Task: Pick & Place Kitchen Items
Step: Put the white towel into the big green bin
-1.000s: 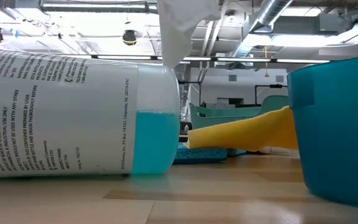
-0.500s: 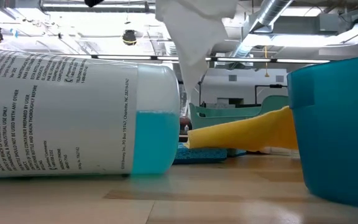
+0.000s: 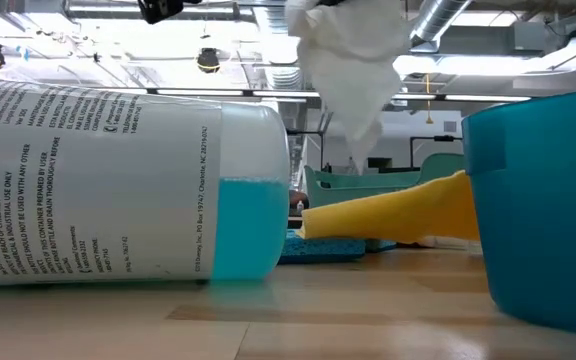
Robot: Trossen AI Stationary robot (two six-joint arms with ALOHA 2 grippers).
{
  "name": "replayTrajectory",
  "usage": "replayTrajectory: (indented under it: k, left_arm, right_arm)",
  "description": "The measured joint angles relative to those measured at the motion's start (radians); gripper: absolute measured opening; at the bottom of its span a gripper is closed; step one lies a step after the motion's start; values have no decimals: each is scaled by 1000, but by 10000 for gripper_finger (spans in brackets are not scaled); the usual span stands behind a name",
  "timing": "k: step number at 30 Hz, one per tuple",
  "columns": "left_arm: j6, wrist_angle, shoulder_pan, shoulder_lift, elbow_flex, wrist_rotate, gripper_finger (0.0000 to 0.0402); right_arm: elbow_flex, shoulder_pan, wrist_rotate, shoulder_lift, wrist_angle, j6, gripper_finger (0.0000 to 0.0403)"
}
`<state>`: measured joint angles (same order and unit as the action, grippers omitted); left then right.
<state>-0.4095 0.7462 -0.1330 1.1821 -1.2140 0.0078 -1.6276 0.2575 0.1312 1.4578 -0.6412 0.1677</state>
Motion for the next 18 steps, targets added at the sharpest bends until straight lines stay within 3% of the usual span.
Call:
replayTrajectory:
  k: [10,18]
  left_arm:
    - [-17,8,-72,44,0,-33,77]
    - [-69,6,-101,44,0,-65,18]
  right_arm:
    - [2,88,1,-15,-90,-102,0]
    - [96,165,1,-15,-71,-157,0]
